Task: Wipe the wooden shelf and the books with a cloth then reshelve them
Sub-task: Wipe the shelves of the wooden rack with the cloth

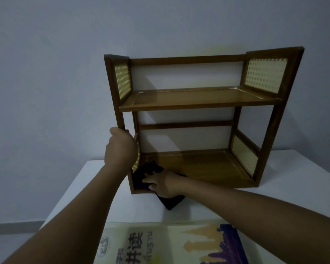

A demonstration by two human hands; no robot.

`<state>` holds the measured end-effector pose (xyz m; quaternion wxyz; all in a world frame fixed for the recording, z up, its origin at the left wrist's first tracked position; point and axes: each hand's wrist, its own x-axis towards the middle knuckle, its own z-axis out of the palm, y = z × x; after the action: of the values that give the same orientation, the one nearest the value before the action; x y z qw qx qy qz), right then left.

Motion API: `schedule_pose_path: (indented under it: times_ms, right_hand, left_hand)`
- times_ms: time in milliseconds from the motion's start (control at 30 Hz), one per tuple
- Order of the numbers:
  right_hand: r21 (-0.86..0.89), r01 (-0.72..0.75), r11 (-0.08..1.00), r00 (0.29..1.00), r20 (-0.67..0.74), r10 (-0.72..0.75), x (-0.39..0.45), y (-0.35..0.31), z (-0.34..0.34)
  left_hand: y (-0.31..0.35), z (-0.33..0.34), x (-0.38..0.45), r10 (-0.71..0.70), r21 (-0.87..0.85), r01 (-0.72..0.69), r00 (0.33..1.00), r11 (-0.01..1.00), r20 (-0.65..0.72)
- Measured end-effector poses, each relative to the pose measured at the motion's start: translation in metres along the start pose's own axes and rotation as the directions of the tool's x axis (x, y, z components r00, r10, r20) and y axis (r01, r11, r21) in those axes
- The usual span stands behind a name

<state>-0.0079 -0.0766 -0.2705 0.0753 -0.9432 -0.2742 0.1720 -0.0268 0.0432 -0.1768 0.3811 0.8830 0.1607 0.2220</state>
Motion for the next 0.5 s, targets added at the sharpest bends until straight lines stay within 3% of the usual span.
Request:
schedule_pose_path:
  times_ms: [300,500]
  right_hand:
    - [-0.053,-0.182,0.982,0.982,-0.067,0.178,0.060,0.016,-0.011]
    - [-0.109,-0.203,0.973,0.978,-0.063,0.197,0.074,0.034,-0.018]
  left_hand:
    - [-0.009,0.004,0.003,0.068,-0.012,-0.069,0.997,0.998,-0.031]
    - [-0.006,0.007,0.008,0.013,-0.035,-0.014,0.999,0.999,-0.045]
